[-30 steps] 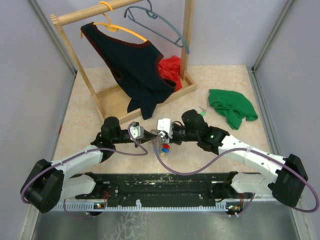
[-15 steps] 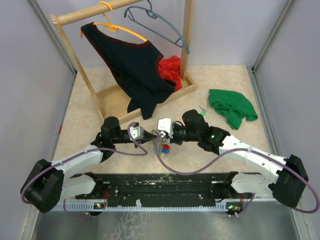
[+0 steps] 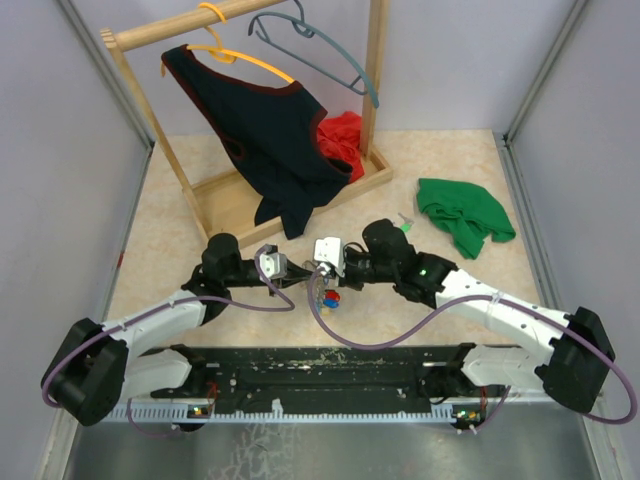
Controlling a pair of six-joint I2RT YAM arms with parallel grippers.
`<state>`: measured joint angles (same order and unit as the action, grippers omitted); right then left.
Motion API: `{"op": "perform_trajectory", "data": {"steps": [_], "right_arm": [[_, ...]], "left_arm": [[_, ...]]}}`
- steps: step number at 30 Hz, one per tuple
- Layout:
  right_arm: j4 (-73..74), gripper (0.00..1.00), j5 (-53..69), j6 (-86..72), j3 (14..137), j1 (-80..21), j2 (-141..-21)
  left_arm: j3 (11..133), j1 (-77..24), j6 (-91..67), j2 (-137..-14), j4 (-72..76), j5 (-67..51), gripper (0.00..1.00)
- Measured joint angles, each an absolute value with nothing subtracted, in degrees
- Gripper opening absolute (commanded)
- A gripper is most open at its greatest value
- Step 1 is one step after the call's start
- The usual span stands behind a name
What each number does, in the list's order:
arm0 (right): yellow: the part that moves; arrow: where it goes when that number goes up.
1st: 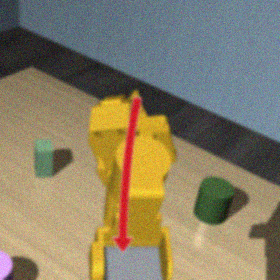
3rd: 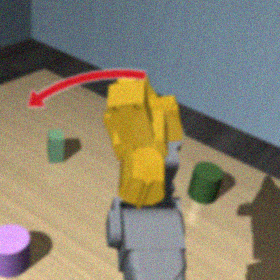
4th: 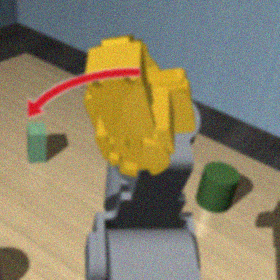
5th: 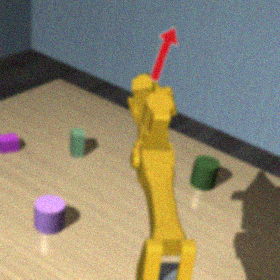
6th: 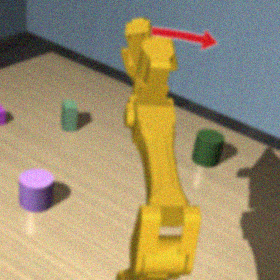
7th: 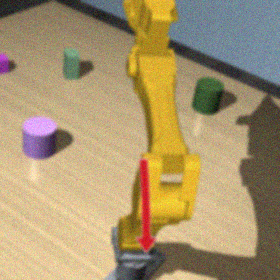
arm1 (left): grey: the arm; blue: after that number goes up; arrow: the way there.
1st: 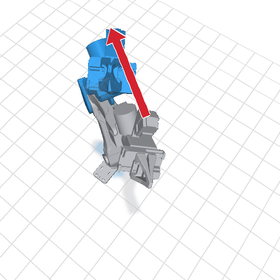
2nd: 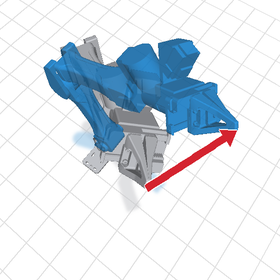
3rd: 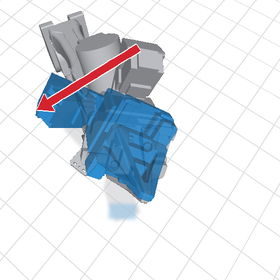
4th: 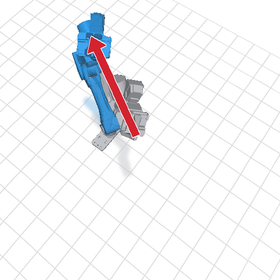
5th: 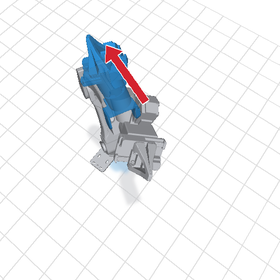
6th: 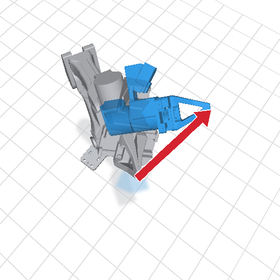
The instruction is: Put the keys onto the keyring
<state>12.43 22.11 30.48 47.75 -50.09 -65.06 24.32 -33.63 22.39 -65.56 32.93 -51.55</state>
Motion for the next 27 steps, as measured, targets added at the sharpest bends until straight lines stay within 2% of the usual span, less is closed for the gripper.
{"op": "perform_trajectory", "data": {"steps": [27], "right_arm": [[12.4, 0.00, 23.6, 30.5, 47.7, -50.1, -65.9]], "left_arm": [[24.3, -33.6, 22.1, -65.6, 32.9, -52.4, 0.00]]}}
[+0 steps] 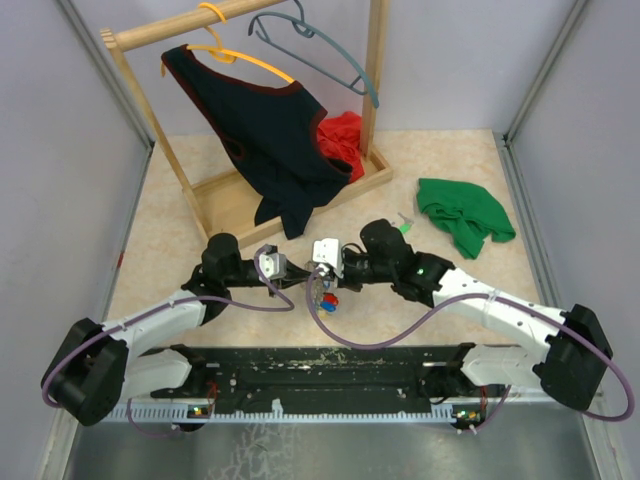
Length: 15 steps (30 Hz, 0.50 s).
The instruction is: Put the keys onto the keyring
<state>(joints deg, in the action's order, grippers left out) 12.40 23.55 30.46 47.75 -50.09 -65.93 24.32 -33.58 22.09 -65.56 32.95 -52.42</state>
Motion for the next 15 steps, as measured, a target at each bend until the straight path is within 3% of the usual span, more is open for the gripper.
{"op": "perform_trajectory", "data": {"steps": [15], "right_arm": [[12.1, 0.00, 23.7, 30.4, 47.8, -50.1, -66.3]], "left_arm": [[24.7, -33.6, 21.8, -65.6, 32.2, -52.8, 0.00]]}}
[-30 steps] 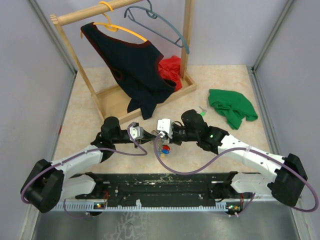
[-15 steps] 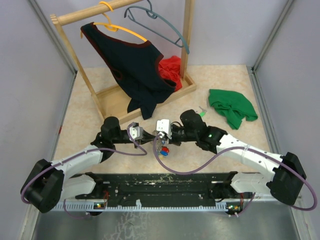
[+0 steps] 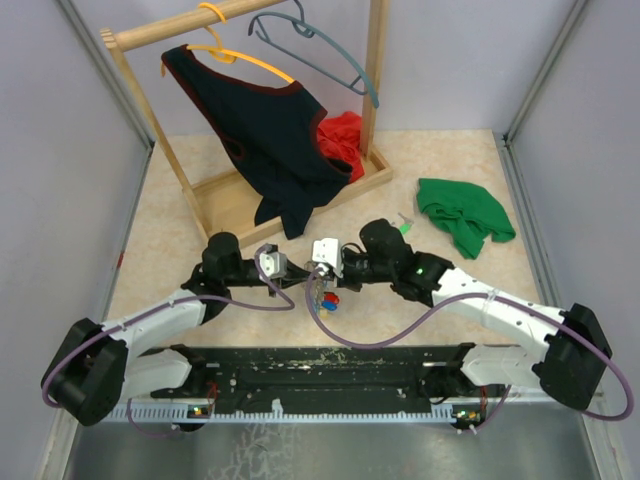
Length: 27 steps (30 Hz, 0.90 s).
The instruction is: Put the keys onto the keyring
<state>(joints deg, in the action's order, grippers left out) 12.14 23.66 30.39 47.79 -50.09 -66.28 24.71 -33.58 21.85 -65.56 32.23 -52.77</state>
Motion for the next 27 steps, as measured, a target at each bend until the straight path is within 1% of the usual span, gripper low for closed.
{"op": "perform_trajectory", "data": {"steps": [27], "right_arm": [[17.2, 0.00, 21.4, 30.5, 53.1, -50.5, -71.2]], "left_arm": [[28.1, -33.8, 25.6, -65.7, 23.1, -50.2, 0.00]]}}
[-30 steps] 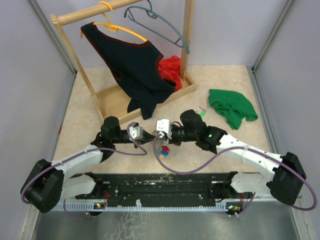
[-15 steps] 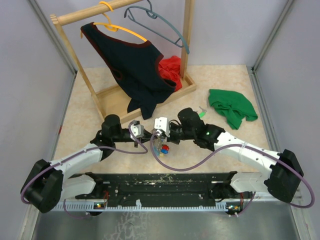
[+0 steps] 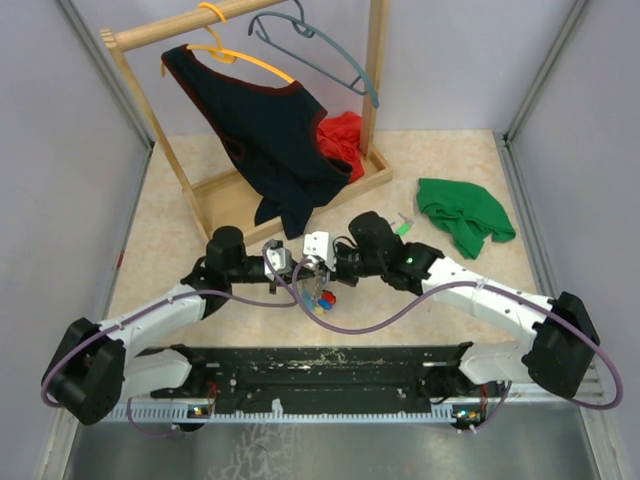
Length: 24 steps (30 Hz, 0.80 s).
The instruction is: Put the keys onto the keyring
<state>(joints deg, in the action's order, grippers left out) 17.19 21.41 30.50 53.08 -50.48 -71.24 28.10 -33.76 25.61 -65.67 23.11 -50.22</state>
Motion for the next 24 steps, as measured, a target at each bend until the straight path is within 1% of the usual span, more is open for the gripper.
{"op": "perform_trajectory", "data": {"steps": [9, 24], "right_arm": [[20.0, 0.00, 21.6, 31.4, 55.4, -50.5, -73.8], [21.1, 0.00, 22.1, 31.3, 56.4, -50.5, -75.1]], "left_arm": [[28.6, -34.0, 26.0, -66.0, 20.4, -49.4, 0.00], [28.6, -34.0, 25.7, -66.1, 20.2, -48.6, 0.00]]}}
